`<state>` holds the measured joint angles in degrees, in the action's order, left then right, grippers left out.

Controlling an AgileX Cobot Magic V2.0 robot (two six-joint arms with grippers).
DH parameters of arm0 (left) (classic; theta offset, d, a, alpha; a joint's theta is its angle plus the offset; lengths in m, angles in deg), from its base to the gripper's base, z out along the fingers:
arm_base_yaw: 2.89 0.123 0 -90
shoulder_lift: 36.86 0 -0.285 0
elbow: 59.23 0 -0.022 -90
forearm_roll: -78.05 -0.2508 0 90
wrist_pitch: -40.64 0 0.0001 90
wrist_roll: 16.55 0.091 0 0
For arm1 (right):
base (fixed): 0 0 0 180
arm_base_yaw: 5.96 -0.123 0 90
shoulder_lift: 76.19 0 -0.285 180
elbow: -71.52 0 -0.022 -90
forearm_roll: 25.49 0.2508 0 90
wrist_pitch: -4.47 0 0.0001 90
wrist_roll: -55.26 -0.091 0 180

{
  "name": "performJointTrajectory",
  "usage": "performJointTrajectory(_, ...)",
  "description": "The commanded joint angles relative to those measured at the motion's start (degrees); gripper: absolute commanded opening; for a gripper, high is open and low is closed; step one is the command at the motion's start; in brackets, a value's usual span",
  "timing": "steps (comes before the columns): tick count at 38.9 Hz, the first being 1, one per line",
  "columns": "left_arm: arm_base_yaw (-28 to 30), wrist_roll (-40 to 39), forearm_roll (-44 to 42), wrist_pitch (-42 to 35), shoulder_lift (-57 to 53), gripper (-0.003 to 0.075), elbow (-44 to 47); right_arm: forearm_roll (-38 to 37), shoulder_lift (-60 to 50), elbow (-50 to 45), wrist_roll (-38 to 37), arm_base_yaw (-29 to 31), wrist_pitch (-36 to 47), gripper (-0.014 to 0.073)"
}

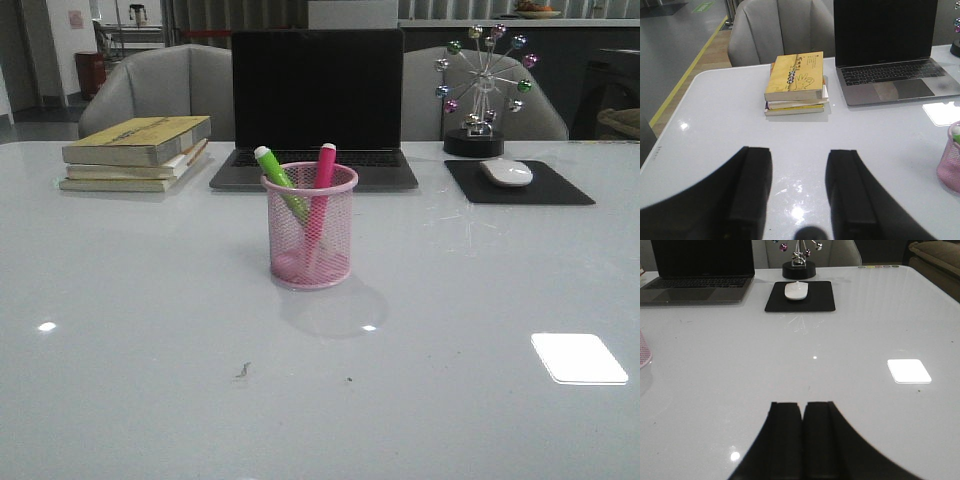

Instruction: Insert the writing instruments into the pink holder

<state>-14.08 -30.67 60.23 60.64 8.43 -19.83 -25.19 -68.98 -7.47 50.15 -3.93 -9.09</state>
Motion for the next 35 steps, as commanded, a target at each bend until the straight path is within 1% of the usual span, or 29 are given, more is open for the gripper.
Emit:
performJointTrajectory(1, 0.1, -0.6, -0.2, -4.3, 0.3, 0.0332, -1.6, -0.3, -1.1, -0.1, 0.0, -0.2, 5.2, 0.0022)
performJointTrajectory(4, 0.1, -0.6, -0.2, -4.3, 0.3, 0.0325, -1.6, -0.3, -1.1, -0.1, 0.0, -0.2, 5.2, 0.0022)
performJointTrajectory(7, 0.4, -0.6, -0.2, -4.8, -0.1, 0.0265, -1.6, -0.3, -1.1, -0.1, 0.0, -0.2, 5.2, 0.0022)
performJointTrajectory(12, 0.4, -0.6, -0.2, -5.2, -2.7, 0.0083, -1.6, -0.3, -1.1, -0.1, 0.0, -0.2, 5.2, 0.0022)
performJointTrajectory(14, 0.8, -0.6, -0.2, -5.5, -4.2, 0.0103, -1.6, -0.3, -1.1, -0.1, 0.0, -0.2, 5.2, 0.0022)
performJointTrajectory(17, 2.1, -0.6, 0.9, -6.1, -6.4, 0.0099, -1.6, -0.3, -1.1, -0.1, 0.0, -0.2, 5.2, 0.0022)
performJointTrajectory(26, 9.5, -0.6, 5.7, -6.7, -13.4, 0.0099, -1.6, -0.3, -1.1, -0.1, 0.0, -0.2, 5.2, 0.0022)
performJointTrajectory(29, 10.5, -0.6, 6.0, -6.2, -15.3, 0.0099, -1.6, -0.3, -1.1, -0.1, 0.0, -0.2, 5.2, 0.0022)
performJointTrajectory(35, 10.7, -0.6, 7.7, -3.9, -17.9, 0.0099, -1.0, -0.3, -1.1, -0.1, 0.0, -0.2, 5.2, 0.0022)
